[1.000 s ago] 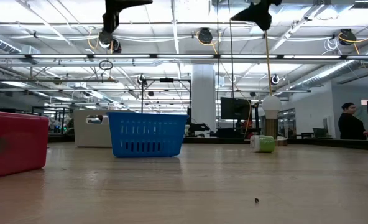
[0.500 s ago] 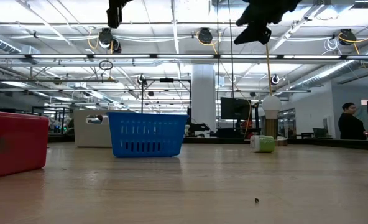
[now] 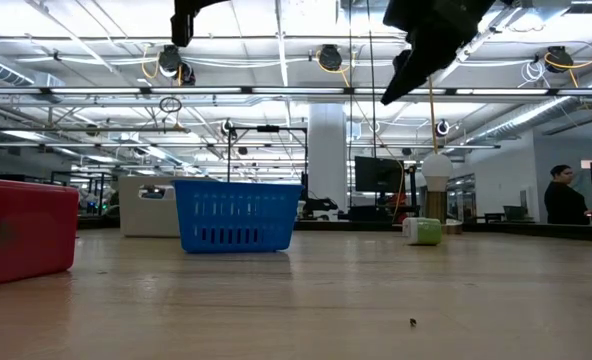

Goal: Pick & Place Office items
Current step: Put the green charger adapter into the gray bin

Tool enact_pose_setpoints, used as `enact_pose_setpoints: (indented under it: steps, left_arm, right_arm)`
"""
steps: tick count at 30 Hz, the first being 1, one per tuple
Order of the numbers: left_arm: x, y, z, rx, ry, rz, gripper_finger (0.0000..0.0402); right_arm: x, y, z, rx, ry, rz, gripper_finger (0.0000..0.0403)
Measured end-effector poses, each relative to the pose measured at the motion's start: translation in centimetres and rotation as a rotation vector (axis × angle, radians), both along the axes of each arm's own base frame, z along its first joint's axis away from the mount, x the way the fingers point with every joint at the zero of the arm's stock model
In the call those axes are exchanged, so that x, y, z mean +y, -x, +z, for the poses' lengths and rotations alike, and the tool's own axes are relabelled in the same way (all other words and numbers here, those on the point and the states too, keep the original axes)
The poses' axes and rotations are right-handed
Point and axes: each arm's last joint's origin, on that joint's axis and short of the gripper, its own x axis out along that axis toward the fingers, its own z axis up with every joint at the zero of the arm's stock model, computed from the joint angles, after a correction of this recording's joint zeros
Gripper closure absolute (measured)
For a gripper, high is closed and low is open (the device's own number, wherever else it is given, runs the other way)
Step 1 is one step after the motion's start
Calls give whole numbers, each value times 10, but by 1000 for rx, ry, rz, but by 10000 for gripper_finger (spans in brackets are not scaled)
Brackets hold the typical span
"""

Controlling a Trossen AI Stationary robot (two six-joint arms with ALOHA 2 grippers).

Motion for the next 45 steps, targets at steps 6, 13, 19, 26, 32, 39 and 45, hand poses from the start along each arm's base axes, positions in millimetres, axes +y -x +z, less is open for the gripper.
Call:
enact_pose_setpoints:
  steps: [6,13,19,26,32,39,45]
  left_arm:
    - [0,0,0,0,0,2,249]
    - [1,0,0,1,0,25,249]
    - [1,0,0,2,0,25,249]
    - [1,0,0,4,0,25,249]
    - [1,0,-1,6,1,25,249]
    - [0,0,-1,9,-1,18,249]
    - [0,0,-1,11,-3,16,249]
  right_arm:
    - [0,-3,-7,62,77,98,112]
    - [0,-4,-20,176,79,151,112]
    - [2,-11,-35,241,-1,207,112]
    - [11,-22,-49,285,-68,244,112]
    - [20,-26,-69,300,-117,215,112]
    - [20,-17,-96,316,-198,99,112]
    - [20,-14,-109,301,-235,43,112]
